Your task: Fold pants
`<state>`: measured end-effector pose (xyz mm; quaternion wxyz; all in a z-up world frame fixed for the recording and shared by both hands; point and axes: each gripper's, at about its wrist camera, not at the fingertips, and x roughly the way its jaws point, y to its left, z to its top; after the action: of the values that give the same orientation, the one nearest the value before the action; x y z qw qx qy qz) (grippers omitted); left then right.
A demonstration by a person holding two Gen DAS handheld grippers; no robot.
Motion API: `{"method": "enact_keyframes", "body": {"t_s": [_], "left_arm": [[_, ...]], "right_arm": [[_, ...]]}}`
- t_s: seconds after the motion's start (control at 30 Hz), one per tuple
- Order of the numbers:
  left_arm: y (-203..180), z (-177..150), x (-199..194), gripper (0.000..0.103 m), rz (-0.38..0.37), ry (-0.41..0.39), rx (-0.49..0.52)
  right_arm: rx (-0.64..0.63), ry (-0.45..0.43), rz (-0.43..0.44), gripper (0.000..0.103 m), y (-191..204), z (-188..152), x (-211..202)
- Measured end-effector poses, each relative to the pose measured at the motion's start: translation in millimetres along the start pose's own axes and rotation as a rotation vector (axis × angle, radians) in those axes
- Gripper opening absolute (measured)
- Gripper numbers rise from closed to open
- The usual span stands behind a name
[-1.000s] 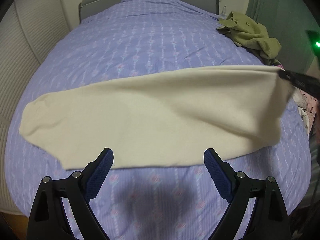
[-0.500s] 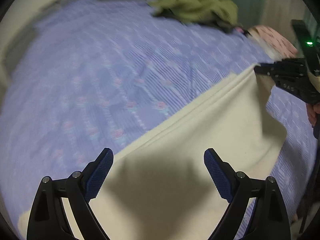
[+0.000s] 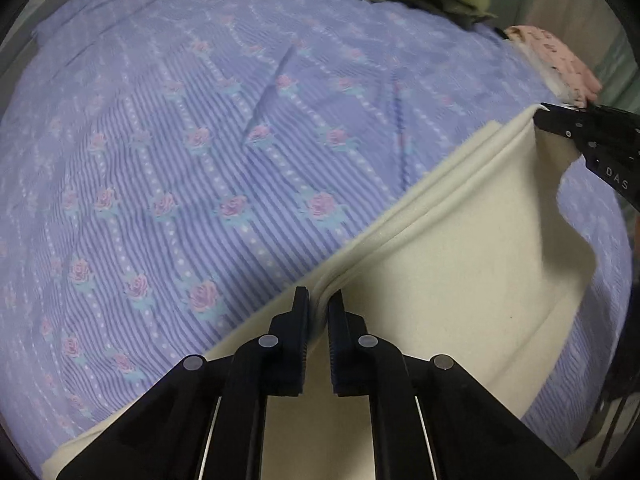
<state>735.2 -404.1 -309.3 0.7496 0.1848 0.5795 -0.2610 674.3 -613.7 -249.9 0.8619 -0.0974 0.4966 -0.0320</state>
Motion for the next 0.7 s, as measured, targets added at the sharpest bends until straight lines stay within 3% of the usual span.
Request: {"method": "enact_keyframes", "body": {"t_s": [0.1, 0.17, 0.2, 0.23, 0.27, 0.33, 0.5, 0.7], "left_arm": [[-3, 7, 22, 0.015, 0.031, 0.047, -0.035], [-7, 10, 25, 0.024, 0.073, 0.052, -0.065], [-10, 13, 22, 0.03, 0.093, 0.04, -0.076], [-13, 15, 16, 0.046, 0.115, 0.016, -0.082], [-18, 17, 0, 0.056, 0.14, -0.045, -0.09], [-27, 19, -29, 0.064, 0.171, -0.138, -0.096], [-55, -2, -95, 0.066, 0.162, -0.27, -0.128], [-89, -86, -169, 0.072, 0.151, -0.361, -0.26]], "right_arm": [[0.002, 0.048, -0.012, 0.005, 3, 1, 25], [0.009, 0.08, -0.027, 0.008, 2, 0, 42], [0.013, 0.094, -0.034, 0.017, 1, 0, 45], [0.024, 0.096, -0.068, 0.033, -2, 1, 46], [0.039, 0.069, -0.126, 0.041, -7, 1, 38], [0.076, 0.0, -0.23, 0.066, -20, 3, 18], [0.149, -0.086, -0.189, 0.068, -52, -6, -47], [0.114, -0.156, -0.064, 0.068, -43, -52, -136]]}}
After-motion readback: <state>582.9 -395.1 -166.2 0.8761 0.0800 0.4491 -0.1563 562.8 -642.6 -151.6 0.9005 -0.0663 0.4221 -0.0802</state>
